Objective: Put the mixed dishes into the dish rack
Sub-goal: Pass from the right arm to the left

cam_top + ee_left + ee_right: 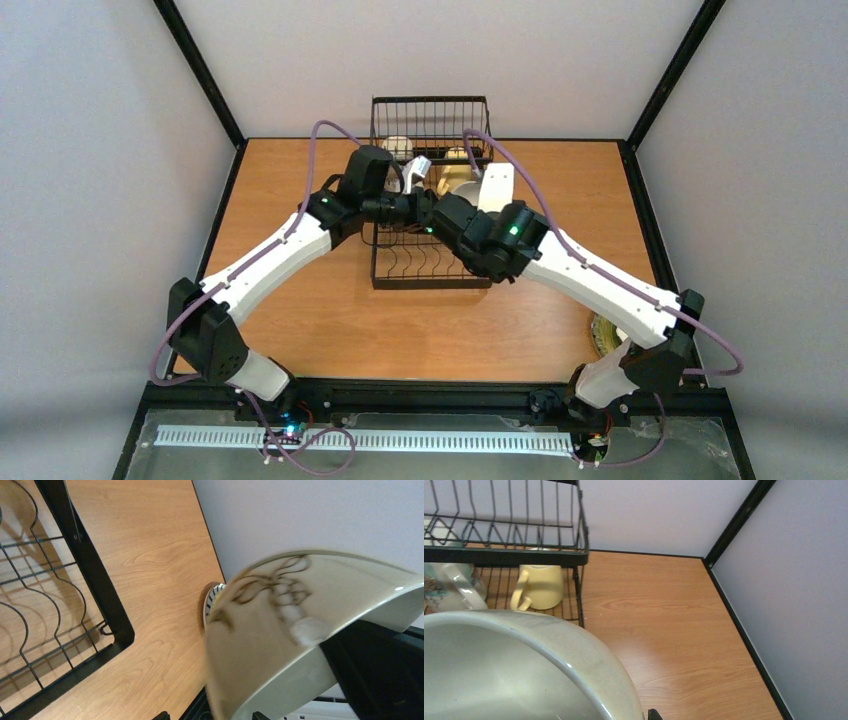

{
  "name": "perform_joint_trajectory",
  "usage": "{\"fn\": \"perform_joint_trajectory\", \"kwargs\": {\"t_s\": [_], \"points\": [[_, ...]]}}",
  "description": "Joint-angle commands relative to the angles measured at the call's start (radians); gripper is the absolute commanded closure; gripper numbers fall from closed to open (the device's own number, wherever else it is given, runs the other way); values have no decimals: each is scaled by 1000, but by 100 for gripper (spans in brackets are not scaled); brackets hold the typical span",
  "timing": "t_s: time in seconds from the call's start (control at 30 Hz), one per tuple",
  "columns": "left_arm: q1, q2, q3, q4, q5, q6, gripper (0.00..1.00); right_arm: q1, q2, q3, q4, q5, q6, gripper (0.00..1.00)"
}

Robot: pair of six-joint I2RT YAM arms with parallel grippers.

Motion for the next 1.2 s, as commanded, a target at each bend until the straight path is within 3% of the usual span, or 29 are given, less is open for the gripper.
{"fn": "perform_joint_trajectory", "kwargs": {"t_s": [0.0,0.23,0.63,0.73,0.9,0.93,1.17], "points": [[5,-43,4,58,-31,39,7,-10,45,74,77,-8,-42,98],[6,-82,-16,95,-106,42,8,-11,96,169,72,-75,-19,98],[4,-221,-195,208,-475,46,23,-11,229,435,-14,-218,37,98],[4,-249,-224,252,-538,47,37,-12,237,442,-23,-249,51,98],[4,-264,-249,294,-583,66,94,-11,229,419,-29,-272,80,98],[4,-263,-255,300,-582,68,99,-11,226,413,-25,-272,79,98],[3,-295,-331,401,-570,47,100,-12,215,398,-20,-256,67,98]]}}
